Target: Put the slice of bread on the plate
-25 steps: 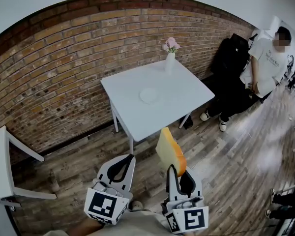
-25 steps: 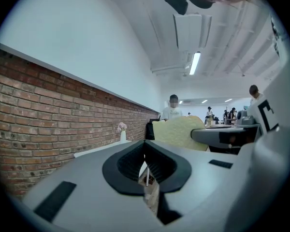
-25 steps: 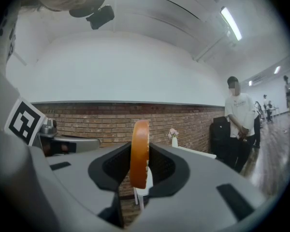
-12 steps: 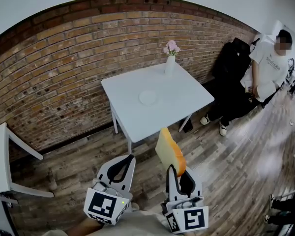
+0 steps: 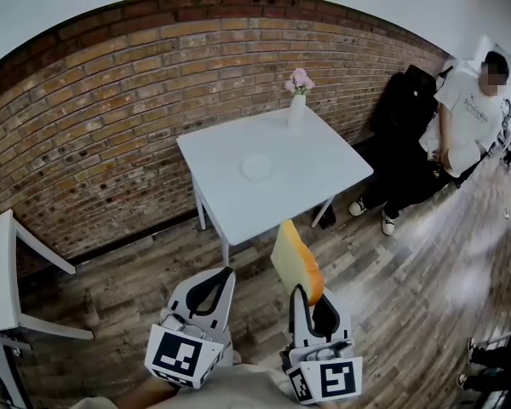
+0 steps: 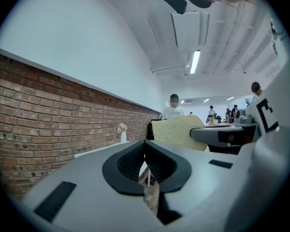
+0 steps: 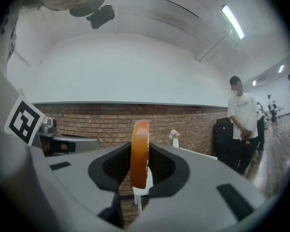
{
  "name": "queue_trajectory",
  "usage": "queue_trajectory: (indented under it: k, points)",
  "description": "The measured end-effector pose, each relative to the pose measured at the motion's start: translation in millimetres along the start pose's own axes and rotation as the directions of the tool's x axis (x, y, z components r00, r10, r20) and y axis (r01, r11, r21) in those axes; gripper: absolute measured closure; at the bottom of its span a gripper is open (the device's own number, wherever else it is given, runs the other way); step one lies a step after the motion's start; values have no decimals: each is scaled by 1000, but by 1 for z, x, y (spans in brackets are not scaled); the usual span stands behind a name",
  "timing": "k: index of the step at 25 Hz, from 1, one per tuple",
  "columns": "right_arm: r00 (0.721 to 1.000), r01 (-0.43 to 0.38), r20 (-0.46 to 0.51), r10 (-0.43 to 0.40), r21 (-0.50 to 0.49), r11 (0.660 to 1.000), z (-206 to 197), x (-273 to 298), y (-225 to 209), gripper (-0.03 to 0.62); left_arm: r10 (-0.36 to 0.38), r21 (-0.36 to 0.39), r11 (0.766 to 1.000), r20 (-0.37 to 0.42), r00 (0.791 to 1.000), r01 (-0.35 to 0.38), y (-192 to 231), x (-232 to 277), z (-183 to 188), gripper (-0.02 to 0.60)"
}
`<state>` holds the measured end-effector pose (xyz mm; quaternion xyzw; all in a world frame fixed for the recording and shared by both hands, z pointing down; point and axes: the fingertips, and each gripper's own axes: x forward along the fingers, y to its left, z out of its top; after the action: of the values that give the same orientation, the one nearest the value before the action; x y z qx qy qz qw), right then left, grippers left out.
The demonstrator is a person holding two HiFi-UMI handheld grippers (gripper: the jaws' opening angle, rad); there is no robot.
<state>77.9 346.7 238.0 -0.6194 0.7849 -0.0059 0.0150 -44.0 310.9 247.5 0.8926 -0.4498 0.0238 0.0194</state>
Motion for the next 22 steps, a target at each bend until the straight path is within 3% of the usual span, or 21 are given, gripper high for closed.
queue_trajectory:
  k: [22]
  points:
    - [999,20,-33,-21,-30,999,-8,73,-14,500,-23,-35,999,-27,999,22,48,62,-12,572]
